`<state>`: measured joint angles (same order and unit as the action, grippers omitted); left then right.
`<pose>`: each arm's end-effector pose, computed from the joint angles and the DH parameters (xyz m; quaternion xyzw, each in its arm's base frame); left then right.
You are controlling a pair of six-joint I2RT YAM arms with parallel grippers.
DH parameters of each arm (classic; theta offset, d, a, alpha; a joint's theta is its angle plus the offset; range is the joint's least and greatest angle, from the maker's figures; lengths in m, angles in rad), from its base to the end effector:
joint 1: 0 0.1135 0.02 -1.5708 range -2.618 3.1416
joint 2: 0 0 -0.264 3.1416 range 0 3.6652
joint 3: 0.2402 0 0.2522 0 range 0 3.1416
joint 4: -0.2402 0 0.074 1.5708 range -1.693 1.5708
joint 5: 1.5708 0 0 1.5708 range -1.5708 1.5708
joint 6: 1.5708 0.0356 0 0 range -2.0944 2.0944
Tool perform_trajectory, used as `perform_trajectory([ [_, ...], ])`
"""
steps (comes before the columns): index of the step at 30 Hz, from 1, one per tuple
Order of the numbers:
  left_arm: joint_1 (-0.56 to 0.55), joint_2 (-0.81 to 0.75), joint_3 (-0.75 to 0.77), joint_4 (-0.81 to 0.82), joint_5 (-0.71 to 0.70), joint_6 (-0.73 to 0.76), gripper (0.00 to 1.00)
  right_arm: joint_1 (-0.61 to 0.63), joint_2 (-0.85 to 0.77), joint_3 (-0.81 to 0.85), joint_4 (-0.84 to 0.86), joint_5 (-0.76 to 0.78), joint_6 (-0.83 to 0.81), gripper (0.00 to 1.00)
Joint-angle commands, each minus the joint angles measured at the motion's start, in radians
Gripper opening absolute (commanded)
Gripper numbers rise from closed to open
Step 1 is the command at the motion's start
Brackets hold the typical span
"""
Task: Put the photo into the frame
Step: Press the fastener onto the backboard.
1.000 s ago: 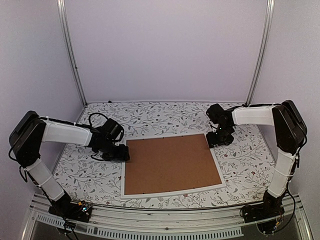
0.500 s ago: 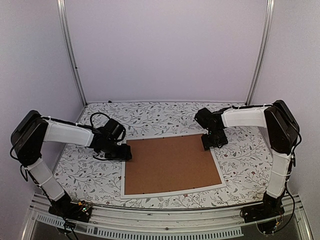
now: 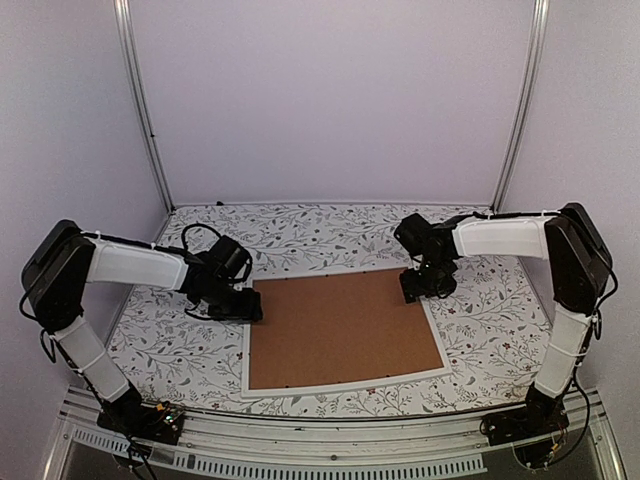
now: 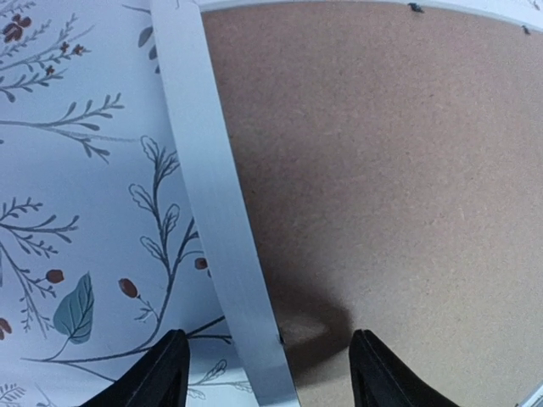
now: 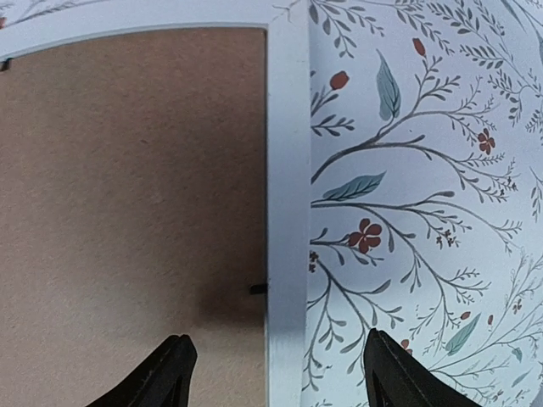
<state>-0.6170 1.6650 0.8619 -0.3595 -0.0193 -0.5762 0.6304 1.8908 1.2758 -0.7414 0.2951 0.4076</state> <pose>0.2464 -0.1740 0.1412 0.0180 0.9790 -0.1061 0.1730 0.2975 0.2043 0.1662 -0.0937 0.9791 -0.0744 0.1644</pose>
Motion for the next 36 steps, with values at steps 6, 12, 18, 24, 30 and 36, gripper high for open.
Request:
perform_trajectory([
  [6, 0.034, -0.038, 0.053, -0.053, 0.012, 0.036, 0.61, -0.035, -0.127, -0.063, 0.094, -0.176, -0.055, 0.73],
  [12, 0.071, -0.072, 0.048, -0.084, 0.012, 0.045, 0.48, -0.037, -0.121, -0.095, 0.115, -0.189, -0.056, 0.73],
  [18, 0.103, -0.097, 0.040, -0.108, 0.011, 0.057, 0.46, -0.038, -0.113, -0.103, 0.124, -0.190, -0.061, 0.73],
  [24, 0.103, -0.069, 0.042, -0.110, 0.012, 0.056, 0.46, -0.040, -0.109, -0.106, 0.125, -0.190, -0.065, 0.73],
  [30, 0.096, -0.054, 0.039, -0.108, 0.012, 0.055, 0.47, -0.042, -0.103, -0.111, 0.128, -0.193, -0.066, 0.73],
  [36, 0.076, -0.027, 0.039, -0.101, 0.012, 0.051, 0.47, -0.044, -0.098, -0.111, 0.130, -0.197, -0.066, 0.73],
])
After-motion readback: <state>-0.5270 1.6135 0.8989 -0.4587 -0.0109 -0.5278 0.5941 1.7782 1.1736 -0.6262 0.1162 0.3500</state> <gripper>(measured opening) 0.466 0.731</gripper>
